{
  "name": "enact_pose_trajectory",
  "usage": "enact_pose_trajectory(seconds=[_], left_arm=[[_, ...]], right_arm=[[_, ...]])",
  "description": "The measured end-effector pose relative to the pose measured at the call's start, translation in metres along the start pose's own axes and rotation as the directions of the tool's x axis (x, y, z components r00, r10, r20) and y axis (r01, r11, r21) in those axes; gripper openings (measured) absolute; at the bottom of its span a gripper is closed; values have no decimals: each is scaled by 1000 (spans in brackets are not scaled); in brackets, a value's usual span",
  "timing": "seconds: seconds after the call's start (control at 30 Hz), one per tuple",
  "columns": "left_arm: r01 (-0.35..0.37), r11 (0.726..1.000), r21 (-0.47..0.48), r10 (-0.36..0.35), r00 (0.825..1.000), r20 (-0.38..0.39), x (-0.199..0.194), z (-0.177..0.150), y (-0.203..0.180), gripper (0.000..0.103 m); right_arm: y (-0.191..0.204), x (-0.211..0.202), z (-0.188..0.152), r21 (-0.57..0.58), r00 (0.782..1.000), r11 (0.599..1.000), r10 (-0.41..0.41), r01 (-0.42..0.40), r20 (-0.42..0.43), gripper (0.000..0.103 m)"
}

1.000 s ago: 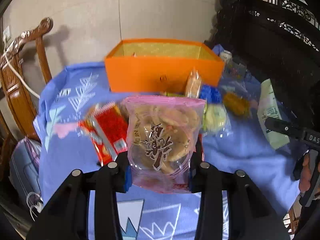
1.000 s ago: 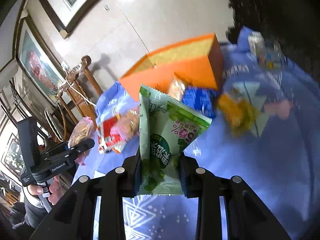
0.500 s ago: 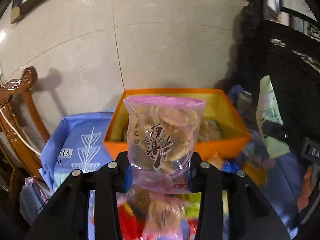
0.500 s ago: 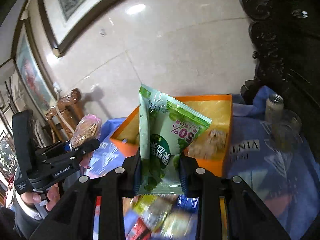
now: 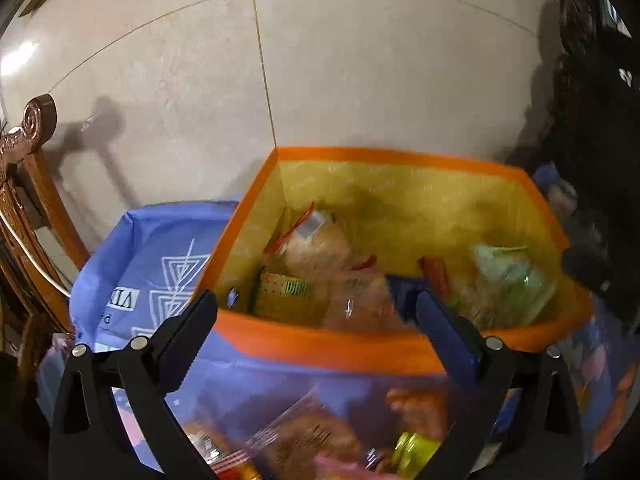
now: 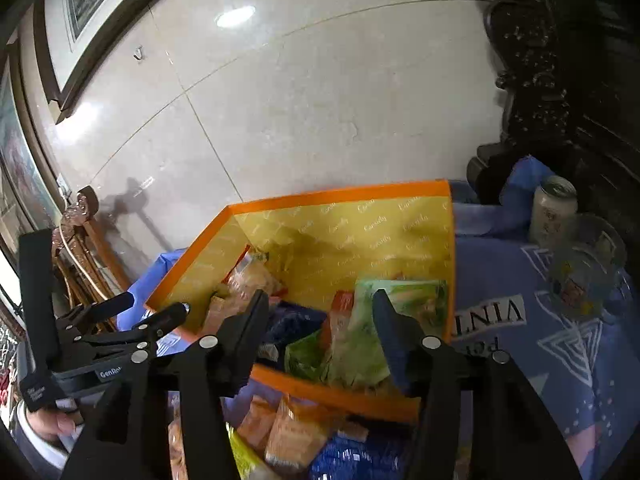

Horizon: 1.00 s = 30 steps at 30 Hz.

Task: Organize snacks
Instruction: 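Grasp the red-silver snack pack with the left gripper while the right grasps the yellow barcode bag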

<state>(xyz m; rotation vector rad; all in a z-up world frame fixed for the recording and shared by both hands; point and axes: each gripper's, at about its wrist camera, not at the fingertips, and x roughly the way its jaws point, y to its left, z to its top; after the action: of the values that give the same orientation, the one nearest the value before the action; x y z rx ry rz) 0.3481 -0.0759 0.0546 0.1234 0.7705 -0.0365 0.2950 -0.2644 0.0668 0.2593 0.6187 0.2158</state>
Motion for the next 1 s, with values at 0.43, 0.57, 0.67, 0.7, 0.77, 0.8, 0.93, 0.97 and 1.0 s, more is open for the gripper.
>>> enact_pose_trajectory(seconds=[0.43,0.57,0.67,0.7,0.77,0.8,0.93,0.97,1.0], left_arm=[[-67,997,24,68,997,-31,-75,-93,63,99],[-80,996,-25,76,988,-134,-64,-137,77,99],[-86,991,-102,65,979,-191,-53,-156,87,99],[-84,988,-132,56,978,-202,-50,-160,90,99],[-80,977,-195,36,975,-221,-43,-164,94,99],[-72,971,-229,17,972,-234,-38,-166,94,99],[-24,954,-298,-54,967,-251,-20,-168,92,75],[13,949,-316,-97,963,-252,-18,-167,90,62],[30,946,-321,-116,961,-252,-18,-167,89,57]], right_arm=[[-30,-102,-81,60,999,997,-39,38,17,77],[-46,-124,-117,117,999,992,-42,41,11,78],[-53,-137,-142,155,1000,988,-22,22,2,78],[-54,-140,-149,160,1000,987,-17,17,-2,78],[-55,-145,-162,162,1000,987,-21,23,-12,79],[-55,-147,-169,159,1000,987,-26,28,-16,79],[-63,-152,-185,167,999,985,-35,40,-33,79],[-65,-152,-186,170,999,984,-36,42,-38,79],[-67,-152,-187,172,998,984,-40,47,-43,79]])
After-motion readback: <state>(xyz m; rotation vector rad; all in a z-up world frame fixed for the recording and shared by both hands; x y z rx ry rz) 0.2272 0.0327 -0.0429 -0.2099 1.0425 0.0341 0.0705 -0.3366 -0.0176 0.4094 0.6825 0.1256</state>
